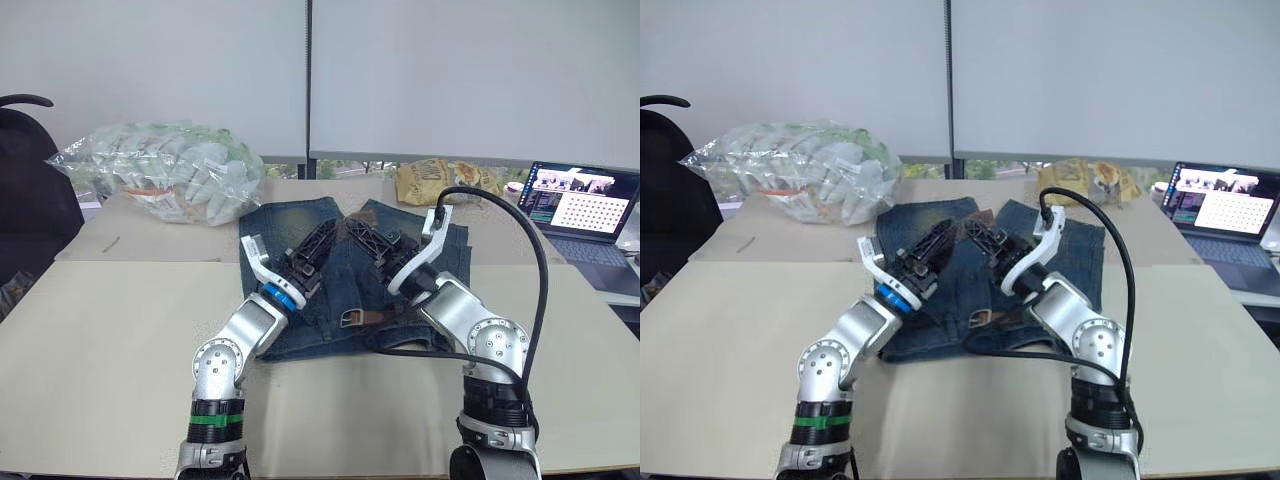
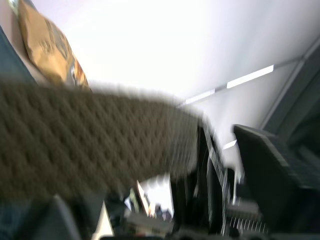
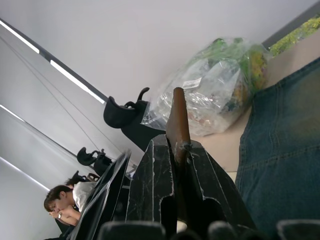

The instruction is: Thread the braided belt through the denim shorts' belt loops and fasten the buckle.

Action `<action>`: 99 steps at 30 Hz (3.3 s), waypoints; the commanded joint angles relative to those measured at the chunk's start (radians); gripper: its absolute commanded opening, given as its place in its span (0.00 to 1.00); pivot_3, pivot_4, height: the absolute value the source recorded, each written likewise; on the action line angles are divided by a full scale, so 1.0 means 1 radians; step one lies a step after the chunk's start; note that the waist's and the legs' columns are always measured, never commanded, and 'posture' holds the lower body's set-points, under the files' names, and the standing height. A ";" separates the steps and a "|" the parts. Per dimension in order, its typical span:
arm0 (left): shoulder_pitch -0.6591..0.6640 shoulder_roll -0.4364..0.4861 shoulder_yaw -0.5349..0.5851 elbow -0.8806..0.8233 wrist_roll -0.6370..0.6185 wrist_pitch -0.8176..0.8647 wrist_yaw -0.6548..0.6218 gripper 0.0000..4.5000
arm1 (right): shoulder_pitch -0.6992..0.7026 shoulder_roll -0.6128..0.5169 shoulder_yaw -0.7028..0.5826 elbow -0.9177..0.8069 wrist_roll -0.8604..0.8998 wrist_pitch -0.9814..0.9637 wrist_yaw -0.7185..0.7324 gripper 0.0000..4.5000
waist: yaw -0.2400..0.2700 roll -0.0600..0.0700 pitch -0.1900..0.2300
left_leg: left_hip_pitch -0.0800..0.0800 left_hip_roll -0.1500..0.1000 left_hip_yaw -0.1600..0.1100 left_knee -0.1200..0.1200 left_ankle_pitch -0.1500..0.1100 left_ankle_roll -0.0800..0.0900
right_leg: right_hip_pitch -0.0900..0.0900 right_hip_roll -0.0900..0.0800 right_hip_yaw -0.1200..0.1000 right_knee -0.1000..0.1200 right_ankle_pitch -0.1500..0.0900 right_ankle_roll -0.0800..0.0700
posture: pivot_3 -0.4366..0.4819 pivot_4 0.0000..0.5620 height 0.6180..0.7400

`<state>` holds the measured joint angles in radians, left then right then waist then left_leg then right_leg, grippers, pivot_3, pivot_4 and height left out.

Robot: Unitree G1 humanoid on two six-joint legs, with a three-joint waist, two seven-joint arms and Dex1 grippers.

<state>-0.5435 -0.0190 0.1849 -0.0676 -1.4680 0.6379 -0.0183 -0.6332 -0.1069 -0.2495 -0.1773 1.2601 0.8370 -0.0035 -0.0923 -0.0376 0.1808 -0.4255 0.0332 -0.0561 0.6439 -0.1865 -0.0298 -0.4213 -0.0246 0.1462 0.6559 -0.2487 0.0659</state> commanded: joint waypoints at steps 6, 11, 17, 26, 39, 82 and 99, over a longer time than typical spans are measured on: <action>-0.025 0.001 0.010 -0.036 0.009 0.025 -0.019 0.14 | 0.009 -0.006 0.002 -0.043 -0.012 -0.031 0.008 0.00 | 0.003 0.000 0.000 | 0.000 0.000 0.000 0.000 0.000 0.000 | 0.000 0.000 0.000 -0.001 0.000 0.000 | 0.48 0.27 1.00; -0.019 0.022 0.018 -0.025 0.020 0.041 -0.018 0.01 | 0.008 -0.007 0.004 -0.040 -0.034 -0.036 0.017 0.00 | 0.003 0.000 0.000 | 0.000 0.000 0.000 0.000 0.000 0.000 | 0.000 0.000 0.000 -0.001 0.000 0.000 | 0.48 0.27 1.00; -0.019 0.128 0.033 -0.017 0.054 0.094 -0.054 0.00 | 0.036 -0.145 0.046 -0.056 -0.119 -0.004 0.165 0.26 | 0.007 0.000 0.000 | -0.001 0.000 0.000 0.000 0.000 0.000 | 0.000 0.000 0.000 -0.001 0.000 0.000 | 0.48 0.27 1.00; -0.011 0.505 0.056 0.065 0.140 0.293 -0.338 0.00 | 0.116 -0.551 0.219 -0.071 -0.477 -0.156 0.668 0.97 | 0.003 0.000 0.000 | 0.000 0.000 0.001 -0.002 0.000 0.000 | -0.001 0.001 0.000 -0.003 -0.005 0.007 | 0.48 0.27 1.00; -0.149 0.740 0.036 0.352 0.444 0.335 -0.658 0.00 | 0.188 -0.573 0.345 -0.140 -0.681 -0.233 0.811 0.99 | 0.022 0.000 0.000 | -0.003 0.000 0.001 -0.003 0.000 -0.001 | -0.001 -0.001 0.000 -0.008 -0.005 0.006 | 0.48 0.27 1.00; 0.037 0.218 0.161 -0.033 0.365 0.659 0.151 0.00 | 0.299 -0.548 0.326 -0.205 -0.795 -0.244 0.808 0.99 | 0.045 -0.001 0.000 | -0.001 0.000 0.000 -0.002 0.001 -0.003 | 0.001 -0.002 -0.001 -0.007 0.001 0.000 | 0.48 0.27 1.00; 0.048 0.017 0.118 -0.054 0.435 0.554 0.221 0.00 | 0.324 -0.508 0.352 -0.253 -0.780 -0.155 0.751 0.99 | 0.050 -0.001 0.000 | -0.001 -0.001 0.000 -0.002 0.001 -0.003 | 0.002 -0.002 -0.001 -0.008 0.001 0.000 | 0.48 0.27 1.00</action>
<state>-0.4907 0.0138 0.3269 -0.0843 -1.0210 1.2002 0.2059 -0.3059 -0.6228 0.1083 -0.3846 0.4563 0.6514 0.7662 -0.0428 -0.0388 0.1808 -0.4264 0.0323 -0.0560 0.6419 -0.1851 -0.0330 -0.4196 -0.0264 0.1455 0.6481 -0.2474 0.0661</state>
